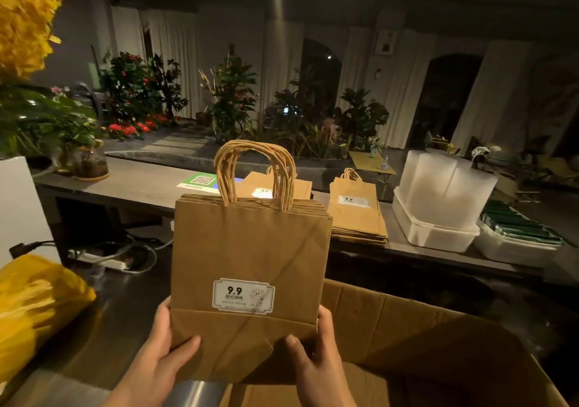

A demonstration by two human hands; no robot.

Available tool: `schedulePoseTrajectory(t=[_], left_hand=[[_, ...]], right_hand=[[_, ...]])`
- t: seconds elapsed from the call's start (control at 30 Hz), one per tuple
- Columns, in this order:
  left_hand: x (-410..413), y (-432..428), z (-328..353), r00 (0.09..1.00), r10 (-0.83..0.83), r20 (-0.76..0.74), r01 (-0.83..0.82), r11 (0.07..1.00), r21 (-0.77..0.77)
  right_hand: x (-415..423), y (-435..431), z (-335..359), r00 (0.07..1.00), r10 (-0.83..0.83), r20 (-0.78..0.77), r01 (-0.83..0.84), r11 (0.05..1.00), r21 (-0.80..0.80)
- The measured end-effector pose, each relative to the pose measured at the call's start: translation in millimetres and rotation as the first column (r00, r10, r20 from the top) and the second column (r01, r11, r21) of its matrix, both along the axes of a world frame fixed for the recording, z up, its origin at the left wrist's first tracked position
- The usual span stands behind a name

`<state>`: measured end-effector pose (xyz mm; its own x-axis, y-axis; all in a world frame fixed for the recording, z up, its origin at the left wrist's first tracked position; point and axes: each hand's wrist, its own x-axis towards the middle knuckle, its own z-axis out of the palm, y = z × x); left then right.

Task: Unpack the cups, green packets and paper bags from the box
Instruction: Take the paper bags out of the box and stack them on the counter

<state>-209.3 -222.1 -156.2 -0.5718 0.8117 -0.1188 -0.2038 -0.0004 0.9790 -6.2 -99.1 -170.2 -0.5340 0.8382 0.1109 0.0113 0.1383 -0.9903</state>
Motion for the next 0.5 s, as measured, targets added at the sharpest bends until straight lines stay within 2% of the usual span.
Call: schedulePoseTrajectory(t=[0.03, 0.1, 0.13, 0.23, 0.27, 0.37, 0.43, 0.5], left_hand=[[-6.5, 5.4, 1.9, 0.999, 0.007, 0.036, -0.006, 1.000, -0.016], [-23.9, 13.4, 1.3, 0.996, 0.091, 0.012, -0.091, 0.996, 0.000], [-25.3, 19.4, 11.5, 0.997, 0.069, -0.017, -0.069, 0.998, 0.007], [-28.6, 47.8, 52.1, 0.968, -0.060, -0.244, 0.061, 0.998, -0.005], [-38.2, 63.4, 65.0, 0.943, -0.047, -0.328, 0.044, 0.999, -0.016], [-80.9, 135.1, 110.8, 0.870, 0.149, -0.469, -0.152, 0.988, 0.032], [-110.2, 181.6, 138.2, 0.848, 0.252, -0.466, -0.242, 0.967, 0.082], [-134.3, 216.8, 157.0, 0.860, 0.297, -0.416, -0.273, 0.955, 0.117]], right_hand=[[-2.5, 4.0, 1.3, 1.000, -0.008, 0.001, 0.008, 1.000, -0.018], [-8.2, 13.6, 10.3, 1.000, -0.019, -0.024, 0.018, 0.998, -0.053], [-11.4, 20.9, 18.0, 0.999, -0.026, -0.038, 0.024, 0.998, -0.051], [-29.7, 55.0, 52.7, 0.993, -0.005, -0.117, 0.004, 1.000, -0.006], [-38.6, 70.7, 68.1, 0.989, 0.006, -0.148, -0.004, 1.000, 0.013], [-79.7, 132.8, 122.5, 0.981, -0.015, -0.192, 0.027, 0.998, 0.062], [-108.5, 172.6, 154.8, 0.974, -0.053, -0.220, 0.068, 0.996, 0.063], [-134.6, 201.2, 175.5, 0.978, -0.121, -0.169, 0.134, 0.989, 0.068]])
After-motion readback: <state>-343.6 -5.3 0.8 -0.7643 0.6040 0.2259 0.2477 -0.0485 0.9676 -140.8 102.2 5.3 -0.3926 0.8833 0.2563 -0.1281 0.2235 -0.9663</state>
